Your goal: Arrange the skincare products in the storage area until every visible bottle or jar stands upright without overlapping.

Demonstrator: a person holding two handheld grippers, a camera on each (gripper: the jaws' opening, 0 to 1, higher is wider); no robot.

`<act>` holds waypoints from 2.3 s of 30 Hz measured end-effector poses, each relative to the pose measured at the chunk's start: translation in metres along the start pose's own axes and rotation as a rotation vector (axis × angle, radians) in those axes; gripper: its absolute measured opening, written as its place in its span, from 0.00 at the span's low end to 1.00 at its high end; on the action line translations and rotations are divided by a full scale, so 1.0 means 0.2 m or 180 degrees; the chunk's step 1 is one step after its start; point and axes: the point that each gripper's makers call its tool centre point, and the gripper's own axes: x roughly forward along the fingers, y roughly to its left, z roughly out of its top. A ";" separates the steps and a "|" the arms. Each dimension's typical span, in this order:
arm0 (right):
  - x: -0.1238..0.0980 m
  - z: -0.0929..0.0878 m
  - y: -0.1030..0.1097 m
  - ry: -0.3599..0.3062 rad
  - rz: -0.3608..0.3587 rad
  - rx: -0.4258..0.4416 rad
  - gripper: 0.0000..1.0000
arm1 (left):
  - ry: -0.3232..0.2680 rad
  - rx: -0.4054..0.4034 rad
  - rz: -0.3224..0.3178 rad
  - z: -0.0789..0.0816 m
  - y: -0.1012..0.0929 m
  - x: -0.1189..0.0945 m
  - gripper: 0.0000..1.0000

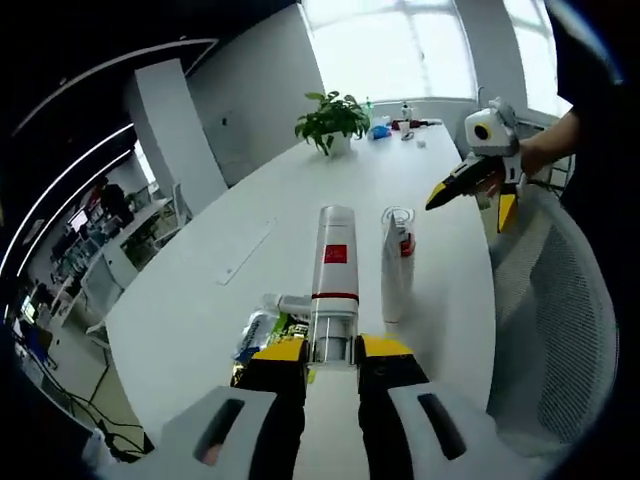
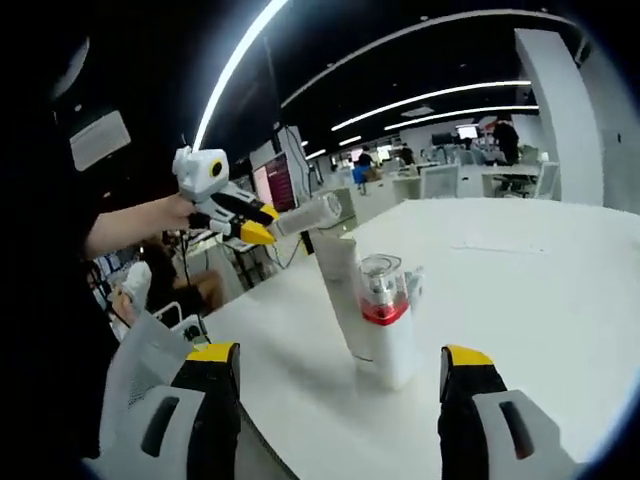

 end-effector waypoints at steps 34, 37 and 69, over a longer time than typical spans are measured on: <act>-0.02 0.24 0.31 -0.0398 0.0932 0.1003 0.44 | -0.0068 0.0712 -0.0627 0.22 -0.63 0.02 0.19; -0.03 0.23 0.31 -0.0375 0.0943 0.1226 0.39 | -0.0054 0.0779 -0.0640 0.22 -0.63 0.01 0.19; -0.04 0.23 0.29 -0.0522 0.0999 0.2168 0.13 | -0.0349 0.0420 -0.0558 0.26 -0.64 0.00 0.23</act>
